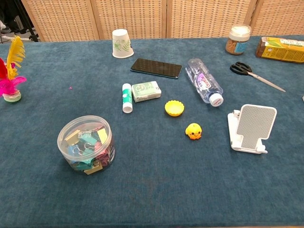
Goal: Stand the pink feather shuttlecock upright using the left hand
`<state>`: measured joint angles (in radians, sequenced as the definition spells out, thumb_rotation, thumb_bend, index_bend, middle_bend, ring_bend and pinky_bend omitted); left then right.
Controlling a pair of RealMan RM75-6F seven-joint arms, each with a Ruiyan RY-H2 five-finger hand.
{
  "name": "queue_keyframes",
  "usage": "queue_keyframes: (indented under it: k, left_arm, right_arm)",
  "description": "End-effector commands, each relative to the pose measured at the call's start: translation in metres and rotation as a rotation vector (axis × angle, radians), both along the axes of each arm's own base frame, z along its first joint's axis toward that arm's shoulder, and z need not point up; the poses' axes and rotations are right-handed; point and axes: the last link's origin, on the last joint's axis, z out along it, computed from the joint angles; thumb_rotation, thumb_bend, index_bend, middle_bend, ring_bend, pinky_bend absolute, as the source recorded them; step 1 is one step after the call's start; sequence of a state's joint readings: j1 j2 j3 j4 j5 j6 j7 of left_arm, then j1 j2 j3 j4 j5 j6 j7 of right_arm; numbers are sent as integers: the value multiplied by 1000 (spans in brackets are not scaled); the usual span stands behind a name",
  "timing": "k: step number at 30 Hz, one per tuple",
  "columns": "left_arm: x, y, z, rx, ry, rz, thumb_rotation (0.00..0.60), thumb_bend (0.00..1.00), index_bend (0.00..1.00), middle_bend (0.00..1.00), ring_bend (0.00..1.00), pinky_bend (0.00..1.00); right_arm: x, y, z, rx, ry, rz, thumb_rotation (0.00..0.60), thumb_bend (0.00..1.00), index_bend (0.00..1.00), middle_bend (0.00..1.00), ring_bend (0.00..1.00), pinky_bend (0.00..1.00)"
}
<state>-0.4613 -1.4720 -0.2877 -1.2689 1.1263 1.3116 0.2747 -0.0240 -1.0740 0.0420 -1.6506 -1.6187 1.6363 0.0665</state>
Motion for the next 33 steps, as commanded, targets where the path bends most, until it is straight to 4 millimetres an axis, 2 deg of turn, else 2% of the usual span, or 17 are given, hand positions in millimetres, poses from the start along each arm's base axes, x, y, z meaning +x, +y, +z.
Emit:
queue_keyframes:
  k: [1,3,7,11,14,20,26,27,29,33]
  left_arm:
    - [-1,0,2,2,8,3,600,420,446,0,0,0]
    - [-3,0,2,2,12,9,600,413,386,0,0,0]
    - [-5,0,3,1,16,13,600,404,332,0,0,0]
    - [-2,0,9,26,-2,2,600,393,220,0,0,0]
    - [3,0,16,51,-27,-15,600,388,140,0,0,0]
    - [21,-8,38,108,-132,-89,600,362,58,0,0,0]
    - [29,-44,50,116,-248,-170,600,336,16,0,0,0]
    - [26,-62,49,102,-270,-189,600,334,10,0,0,0]
    - [20,-84,47,89,-262,-215,600,332,0,0,0,0]
    - [-3,-133,31,59,-186,-234,600,330,0,0,0,0]
  right_arm:
    - [0,0,-1,1,2,0,600,0,0,0,0,0]
    - [0,0,-1,2,4,-1,600,0,0,0,0,0]
    - [0,0,-1,1,5,-1,600,0,0,0,0,0]
    - [0,0,0,-1,3,0,600,0,0,0,0,0]
    - [0,0,0,-1,2,1,600,0,0,0,0,0]
    - [0,1,1,-4,1,4,600,0,0,0,0,0]
    - [1,2,1,-5,1,10,600,0,0,0,0,0]
    - [2,2,2,-9,-1,13,600,0,0,0,0,0]
    - [2,3,3,-13,-5,16,600,0,0,0,0,0]
    - [4,3,4,-20,-8,24,600,0,0,0,0,0]
